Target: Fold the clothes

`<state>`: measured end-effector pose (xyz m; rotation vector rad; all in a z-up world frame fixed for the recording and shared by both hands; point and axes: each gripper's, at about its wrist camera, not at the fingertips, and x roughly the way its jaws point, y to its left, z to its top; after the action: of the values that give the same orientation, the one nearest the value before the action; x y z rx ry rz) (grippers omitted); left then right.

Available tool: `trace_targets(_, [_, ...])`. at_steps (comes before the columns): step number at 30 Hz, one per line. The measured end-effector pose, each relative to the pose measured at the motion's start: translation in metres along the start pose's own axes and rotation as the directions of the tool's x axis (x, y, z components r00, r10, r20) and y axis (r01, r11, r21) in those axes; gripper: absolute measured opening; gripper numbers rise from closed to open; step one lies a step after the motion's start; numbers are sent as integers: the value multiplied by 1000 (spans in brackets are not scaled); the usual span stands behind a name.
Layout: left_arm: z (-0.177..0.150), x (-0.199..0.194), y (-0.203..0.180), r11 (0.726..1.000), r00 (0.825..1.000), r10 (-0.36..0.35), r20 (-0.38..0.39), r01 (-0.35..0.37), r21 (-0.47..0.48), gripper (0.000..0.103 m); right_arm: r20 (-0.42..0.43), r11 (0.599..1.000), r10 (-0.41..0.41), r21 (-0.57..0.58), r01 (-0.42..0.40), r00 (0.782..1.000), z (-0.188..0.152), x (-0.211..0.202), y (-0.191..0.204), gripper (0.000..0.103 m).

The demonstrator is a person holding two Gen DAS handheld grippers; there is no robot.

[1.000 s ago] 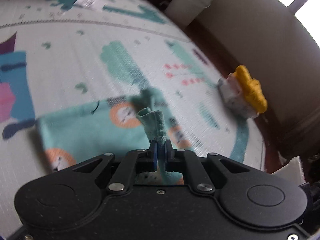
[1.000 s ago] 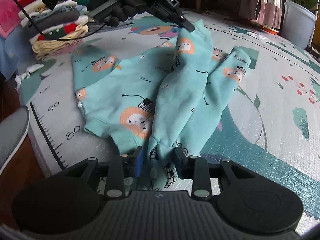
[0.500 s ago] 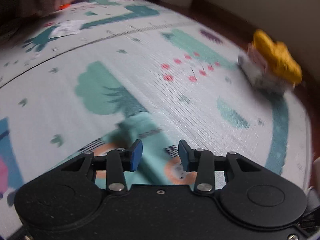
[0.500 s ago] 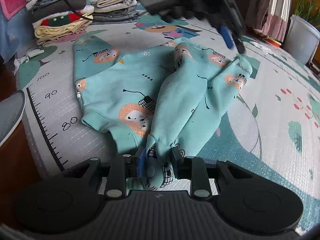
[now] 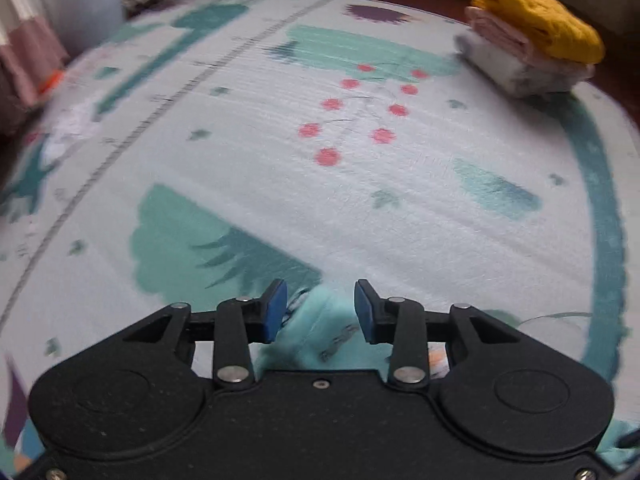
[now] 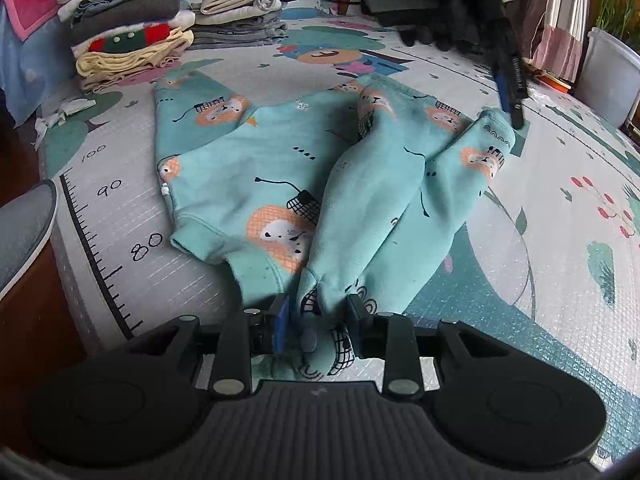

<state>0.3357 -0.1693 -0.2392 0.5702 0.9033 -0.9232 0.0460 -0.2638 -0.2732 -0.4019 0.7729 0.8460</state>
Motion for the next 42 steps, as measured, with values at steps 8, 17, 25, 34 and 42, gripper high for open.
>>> trace_targets(8, [12,29,-8,997,990,-10,-139,21,74,29,2,1000,10,2,-10,1000,0,1,-2,35])
trace_targets(17, [14,37,-13,995,983,23,-181,-6,95,4,5,1000,11,1,-11,1000,-1,1,-2,35])
trace_targets(25, [9,27,-38,943,972,232,-27,-218,252,2,-1,999,37,21,-37,999,-1,1,-2,36])
trace_targets(34, [10,28,-33,940,953,303,-29,-294,171,27,-4,1000,10,10,-10,1000,-1,2,4,35])
trace_targets(42, [3,-41,-33,939,956,293,-12,-285,194,27,20,999,-3,43,2,1000,1,-5,-1,35])
